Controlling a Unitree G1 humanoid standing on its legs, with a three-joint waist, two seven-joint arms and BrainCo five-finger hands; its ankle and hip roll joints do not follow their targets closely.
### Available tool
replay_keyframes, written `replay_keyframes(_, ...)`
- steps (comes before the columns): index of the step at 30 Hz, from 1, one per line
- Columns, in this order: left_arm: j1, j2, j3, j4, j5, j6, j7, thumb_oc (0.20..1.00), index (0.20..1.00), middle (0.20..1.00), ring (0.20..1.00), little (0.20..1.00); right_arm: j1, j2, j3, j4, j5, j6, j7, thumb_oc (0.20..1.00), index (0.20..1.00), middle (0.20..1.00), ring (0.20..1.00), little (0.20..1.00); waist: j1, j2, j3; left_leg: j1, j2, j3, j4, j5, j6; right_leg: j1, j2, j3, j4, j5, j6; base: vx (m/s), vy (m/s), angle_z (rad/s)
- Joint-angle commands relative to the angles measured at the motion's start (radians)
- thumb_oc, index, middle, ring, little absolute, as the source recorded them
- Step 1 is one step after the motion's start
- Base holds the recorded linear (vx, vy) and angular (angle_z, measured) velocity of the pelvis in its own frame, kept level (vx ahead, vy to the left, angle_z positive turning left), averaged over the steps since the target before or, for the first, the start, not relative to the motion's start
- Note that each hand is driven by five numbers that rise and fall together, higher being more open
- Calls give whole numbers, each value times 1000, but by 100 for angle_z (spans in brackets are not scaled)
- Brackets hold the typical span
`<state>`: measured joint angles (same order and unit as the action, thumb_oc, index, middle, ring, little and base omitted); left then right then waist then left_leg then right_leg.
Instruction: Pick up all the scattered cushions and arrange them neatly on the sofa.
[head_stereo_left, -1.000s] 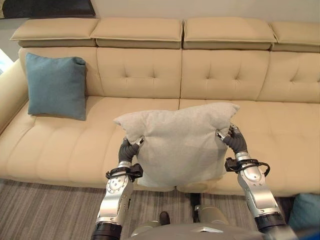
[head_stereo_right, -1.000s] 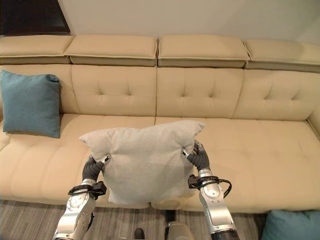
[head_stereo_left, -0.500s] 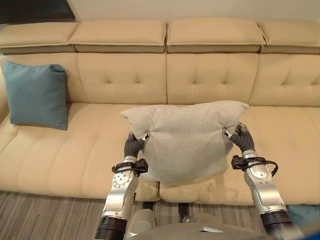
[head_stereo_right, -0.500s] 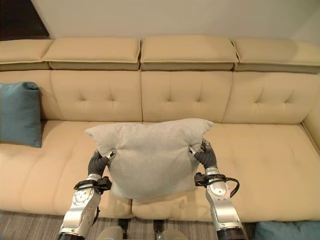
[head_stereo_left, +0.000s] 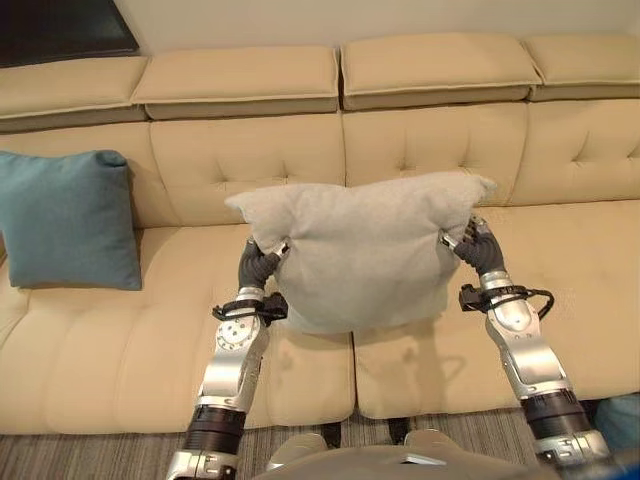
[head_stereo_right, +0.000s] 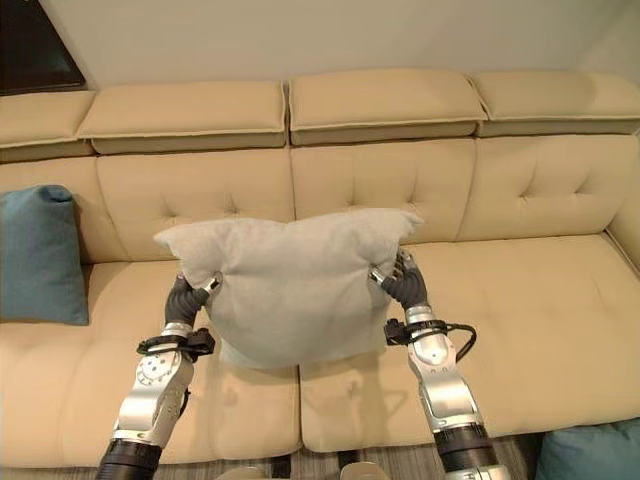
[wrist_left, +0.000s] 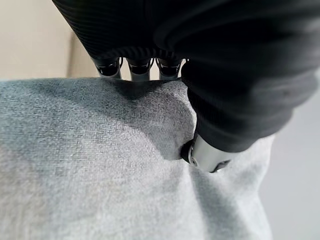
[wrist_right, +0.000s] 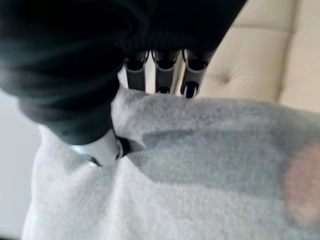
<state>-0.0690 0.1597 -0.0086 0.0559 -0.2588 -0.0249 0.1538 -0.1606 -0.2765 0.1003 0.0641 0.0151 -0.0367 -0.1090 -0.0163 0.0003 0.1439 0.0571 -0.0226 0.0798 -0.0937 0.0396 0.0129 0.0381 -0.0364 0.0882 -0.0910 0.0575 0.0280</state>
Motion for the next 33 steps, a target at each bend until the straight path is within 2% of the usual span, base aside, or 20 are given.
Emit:
replay_keyframes(1, -128, 1, -66, -55, 32, -108, 11, 200, 200, 200, 200, 200, -136, 29, 15, -7, -20, -83, -46, 200, 200, 200, 200, 200, 18, -27, -118, -33, 33, 23, 6, -67, -34, 39, -36, 6, 4, 18, 67, 15, 16, -17)
replay_keyframes(5, -299, 37, -98, 59, 37, -123, 77, 200, 200, 200, 200, 200, -290, 33, 96, 80, -43, -85, -120, 200, 200, 200, 200, 200, 21, -25, -107, -72, 33, 28, 6, -66, -35, -12, -27, 9, 4, 25, 75, -62, 5, -12)
replay_keyframes(6, -436, 68, -113, 145, 28, -138, 121, 200, 200, 200, 200, 200, -422, 20, 145, 161, -51, -83, -170, 200, 200, 200, 200, 200, 22, -21, -83, -123, 34, 25, 6, -55, -39, -65, -19, 8, 4, 34, 74, -189, -16, -10)
replay_keyframes(7, -441, 69, -112, 149, 28, -139, 121, 200, 200, 200, 200, 200, -428, 20, 145, 165, -51, -84, -170, 200, 200, 200, 200, 200, 21, -20, -82, -126, 34, 24, 6, -54, -39, -67, -19, 8, 4, 34, 74, -252, -25, -7)
replay_keyframes(10, -625, 112, -144, 257, 22, -162, 179, 200, 200, 200, 200, 200, -612, -7, 200, 264, -53, -83, -235, 200, 200, 200, 200, 200, 21, -14, -36, -210, 35, 16, 6, -28, -48, -145, -10, 4, 4, 46, 68, -171, -23, 1)
replay_keyframes(14, -775, 161, -148, 361, 18, -184, 225, 200, 200, 200, 200, 200, -765, -27, 228, 331, -46, -88, -278, 200, 200, 200, 200, 200, 21, -12, -2, -296, 31, 2, 6, -6, -53, -224, -6, 4, 4, 65, 62, -140, -19, 2)
replay_keyframes(16, -901, 214, -164, 444, 23, -192, 246, 200, 200, 200, 200, 200, -891, -75, 259, 403, -55, -89, -310, 200, 200, 200, 200, 200, 21, -10, 22, -348, 30, -5, 6, 10, -57, -275, -6, 3, 4, 77, 56, -81, -14, -1)
replay_keyframes(21, -995, 254, -173, 493, 15, -197, 255, 200, 200, 200, 200, 200, -991, -130, 296, 469, -54, -85, -323, 200, 200, 200, 200, 200, 22, -6, 45, -396, 30, -14, 6, 26, -60, -316, -9, 2, 4, 82, 54, -7, 1, 0)
replay_keyframes(29, -1022, 236, -168, 511, -6, -200, 261, 200, 200, 200, 200, 200, -1056, -161, 339, 509, -57, -81, -325, 200, 200, 200, 200, 200, 24, -2, 76, -444, 29, -29, 6, 39, -67, -369, -12, -8, 4, 86, 48, 0, -4, -2)
replay_keyframes(32, -1012, 231, -162, 532, -11, -196, 258, 200, 200, 200, 200, 200, -1083, -184, 365, 537, -69, -74, -331, 200, 200, 200, 200, 200, 25, -6, 110, -464, 29, -36, 6, 48, -71, -388, -14, -14, 4, 88, 46, -18, -23, 1)
replay_keyframes(33, -1021, 239, -163, 569, -22, -199, 258, 727, 727, 727, 727, 727, -1109, -202, 386, 569, -69, -71, -333, 344, 344, 344, 344, 344, 23, -12, 124, -473, 31, -38, 6, 53, -73, -395, -14, -16, 4, 91, 46, -61, -47, 1)
